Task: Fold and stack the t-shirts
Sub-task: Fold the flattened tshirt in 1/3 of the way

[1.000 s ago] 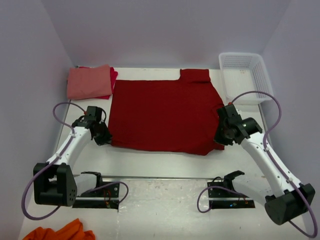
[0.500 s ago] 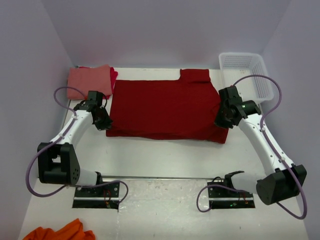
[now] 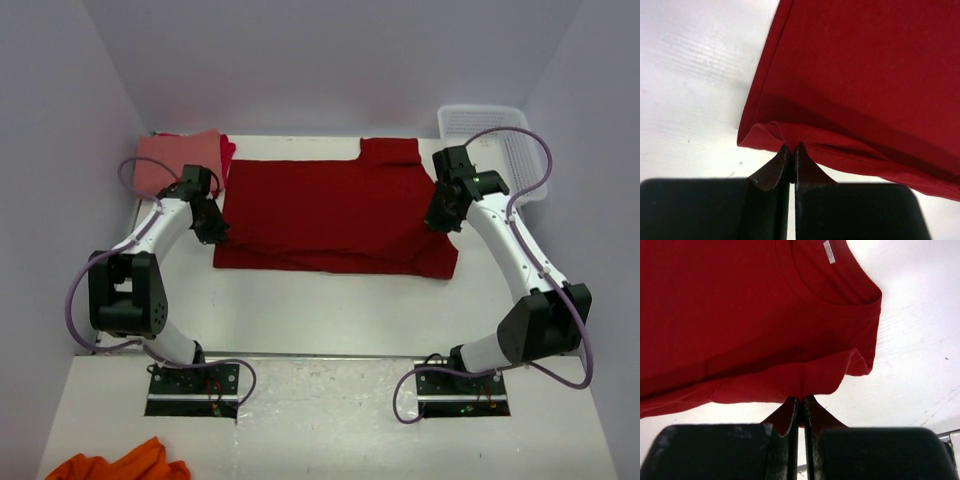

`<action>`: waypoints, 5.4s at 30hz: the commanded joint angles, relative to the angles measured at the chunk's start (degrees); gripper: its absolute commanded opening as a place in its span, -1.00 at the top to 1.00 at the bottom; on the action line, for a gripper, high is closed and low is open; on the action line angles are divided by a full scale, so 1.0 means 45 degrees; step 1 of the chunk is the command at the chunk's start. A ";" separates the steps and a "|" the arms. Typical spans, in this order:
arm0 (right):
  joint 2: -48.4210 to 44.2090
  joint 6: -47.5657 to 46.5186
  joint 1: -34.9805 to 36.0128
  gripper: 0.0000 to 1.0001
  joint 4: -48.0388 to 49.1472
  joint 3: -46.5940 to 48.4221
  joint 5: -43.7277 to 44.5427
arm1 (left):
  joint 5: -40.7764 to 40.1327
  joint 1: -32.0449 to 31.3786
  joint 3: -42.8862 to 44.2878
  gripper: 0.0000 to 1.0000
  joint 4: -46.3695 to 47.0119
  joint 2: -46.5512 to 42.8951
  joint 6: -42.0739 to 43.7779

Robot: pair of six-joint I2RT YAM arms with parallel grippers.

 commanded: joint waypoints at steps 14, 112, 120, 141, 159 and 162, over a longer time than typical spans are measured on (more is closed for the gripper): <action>0.2638 -0.0543 -0.0681 1.00 0.0128 0.2755 0.0383 | 0.0486 0.0131 0.1518 1.00 0.0656 0.1749 0.0393; 0.7521 -0.1519 -0.0310 1.00 0.3136 0.4277 -0.3719 | 0.2966 -0.2975 0.2183 0.90 0.1262 -0.3191 0.2034; 1.0629 -0.3471 -0.0135 -0.89 0.0871 1.0589 -0.4936 | 0.2830 -0.2975 0.1812 0.89 0.1360 -0.3153 0.1937; 0.2540 -0.1130 0.1839 1.00 0.5810 -0.2496 -0.5105 | 0.2694 -0.3190 -0.0937 1.00 0.2805 -0.0690 0.0532; 0.5275 -0.1051 0.2795 1.00 0.7120 -0.2185 -0.5145 | 0.0545 -0.3678 -0.1684 1.00 0.3664 0.1456 -0.0231; 0.5471 -0.1090 0.2796 1.00 0.7335 -0.2303 -0.5086 | 0.0291 -0.3678 -0.1685 1.00 0.3645 0.1924 -0.0368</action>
